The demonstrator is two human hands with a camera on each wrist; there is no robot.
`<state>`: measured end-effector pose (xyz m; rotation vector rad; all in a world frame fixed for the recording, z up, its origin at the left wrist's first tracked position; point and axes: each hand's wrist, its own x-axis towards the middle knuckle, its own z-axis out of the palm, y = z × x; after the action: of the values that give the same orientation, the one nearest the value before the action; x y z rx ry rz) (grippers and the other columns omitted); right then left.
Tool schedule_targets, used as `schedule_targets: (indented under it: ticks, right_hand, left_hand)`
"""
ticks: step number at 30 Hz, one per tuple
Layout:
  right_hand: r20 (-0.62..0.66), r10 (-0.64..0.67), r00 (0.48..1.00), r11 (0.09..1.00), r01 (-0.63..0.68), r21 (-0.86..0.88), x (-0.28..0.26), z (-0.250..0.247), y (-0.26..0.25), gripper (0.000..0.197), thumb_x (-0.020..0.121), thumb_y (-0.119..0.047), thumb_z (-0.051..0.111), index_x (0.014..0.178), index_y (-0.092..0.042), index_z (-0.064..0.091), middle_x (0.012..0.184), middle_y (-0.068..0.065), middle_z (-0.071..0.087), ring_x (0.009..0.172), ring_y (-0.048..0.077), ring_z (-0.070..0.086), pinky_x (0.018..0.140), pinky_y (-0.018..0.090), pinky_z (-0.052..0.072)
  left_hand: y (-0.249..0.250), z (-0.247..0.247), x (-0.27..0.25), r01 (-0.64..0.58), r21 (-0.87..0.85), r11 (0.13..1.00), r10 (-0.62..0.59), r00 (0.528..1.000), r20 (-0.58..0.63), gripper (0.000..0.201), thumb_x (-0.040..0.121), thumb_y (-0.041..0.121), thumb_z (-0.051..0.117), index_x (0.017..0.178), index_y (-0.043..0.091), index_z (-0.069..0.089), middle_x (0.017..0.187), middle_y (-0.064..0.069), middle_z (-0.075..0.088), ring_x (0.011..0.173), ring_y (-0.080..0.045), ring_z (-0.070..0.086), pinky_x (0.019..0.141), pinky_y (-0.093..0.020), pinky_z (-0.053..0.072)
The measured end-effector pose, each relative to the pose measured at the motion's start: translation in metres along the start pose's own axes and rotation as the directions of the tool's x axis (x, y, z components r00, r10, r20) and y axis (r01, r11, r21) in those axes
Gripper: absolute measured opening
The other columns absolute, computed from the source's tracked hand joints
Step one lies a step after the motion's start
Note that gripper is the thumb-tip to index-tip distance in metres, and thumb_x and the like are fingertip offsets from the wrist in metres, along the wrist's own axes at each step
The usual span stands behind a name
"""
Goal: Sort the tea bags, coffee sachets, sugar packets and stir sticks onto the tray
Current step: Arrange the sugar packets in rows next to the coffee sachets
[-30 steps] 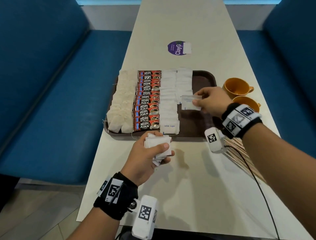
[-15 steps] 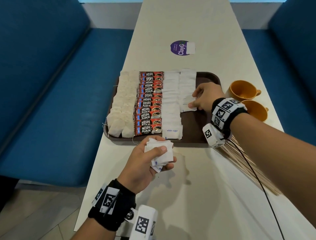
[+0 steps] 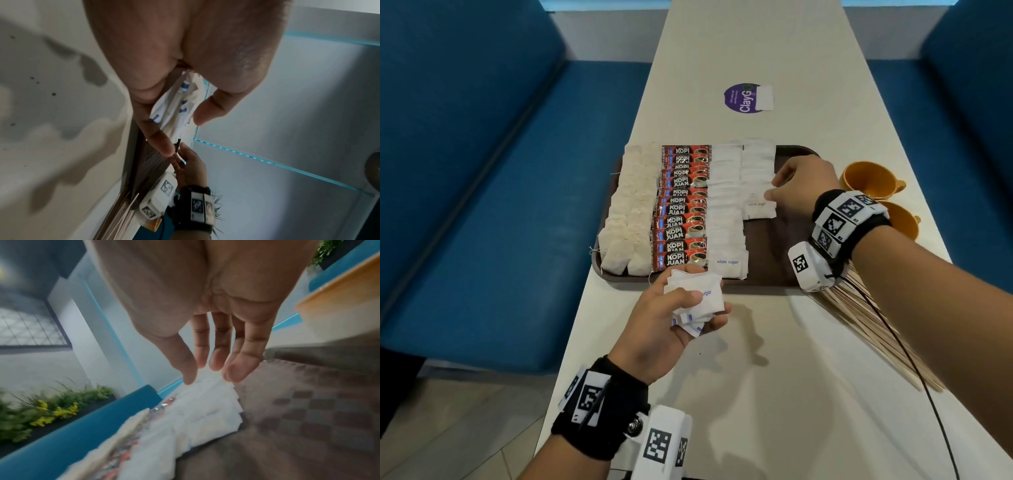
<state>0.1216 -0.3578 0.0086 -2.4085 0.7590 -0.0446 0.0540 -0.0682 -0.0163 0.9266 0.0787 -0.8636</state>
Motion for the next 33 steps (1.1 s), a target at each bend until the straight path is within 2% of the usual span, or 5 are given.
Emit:
schedule_targets:
  ticks: [4,10,14,23,33]
  right_hand:
    - [0.016,-0.094,0.995,0.979,0.089,0.181,-0.052,-0.016,-0.012,0.01,0.089,-0.027,0.077,0.093,-0.022,0.07,0.088,-0.004,0.069,0.083,0.012,0.066,0.068,0.023,0.049]
    - [0.186,-0.234,0.954,0.854,0.111,0.508,-0.14,-0.008,-0.011,0.018,0.086,-0.033,0.081,0.095,-0.02,0.073,0.087,0.008,0.074,0.078,0.031,0.072,0.073,0.046,0.063]
    - [0.253,-0.235,0.938,0.8,0.038,0.599,-0.174,0.003,0.0,0.032,0.081,-0.027,0.084,0.108,-0.014,0.07,0.087,0.011,0.074,0.073,0.029,0.071,0.064,0.037,0.062]
    - [0.205,-0.212,0.956,0.705,0.004,0.709,-0.193,0.007,0.02,0.022,0.08,-0.013,0.083,0.096,-0.002,0.073,0.084,0.02,0.072,0.065,0.02,0.064,0.06,0.027,0.057]
    - [0.245,-0.157,0.957,0.73,-0.054,0.681,-0.182,0.008,0.022,0.006,0.09,-0.013,0.076,0.091,-0.008,0.077,0.083,0.014,0.076,0.07,0.023,0.069,0.067,0.033,0.062]
  left_hand:
    - [0.002,0.0,-0.001,-0.025,-0.015,1.0,0.025,0.999,0.027,0.051,0.073,-0.009,0.051,0.121,0.004,0.061,0.12,-0.029,0.065,0.098,-0.052,0.068,0.075,-0.043,0.061]
    - [0.002,0.011,-0.008,-0.088,0.038,0.995,0.084,0.993,0.084,0.052,0.076,-0.012,0.055,0.124,0.008,0.057,0.116,-0.023,0.067,0.095,-0.047,0.07,0.074,-0.041,0.061]
    - [-0.001,0.017,-0.015,-0.096,0.062,0.993,0.087,0.988,0.127,0.045,0.08,-0.011,0.06,0.12,0.009,0.058,0.12,-0.029,0.066,0.096,-0.05,0.068,0.077,-0.046,0.061]
    - [-0.01,0.025,-0.026,-0.121,0.148,0.981,0.118,0.992,0.034,0.053,0.076,-0.003,0.079,0.123,0.009,0.058,0.115,-0.022,0.072,0.084,-0.045,0.072,0.066,-0.039,0.062]
    - [-0.004,0.022,-0.025,-0.155,0.098,0.983,0.162,0.984,-0.071,0.037,0.081,0.0,0.071,0.114,0.012,0.06,0.098,-0.016,0.073,0.069,-0.034,0.069,0.056,-0.031,0.057]
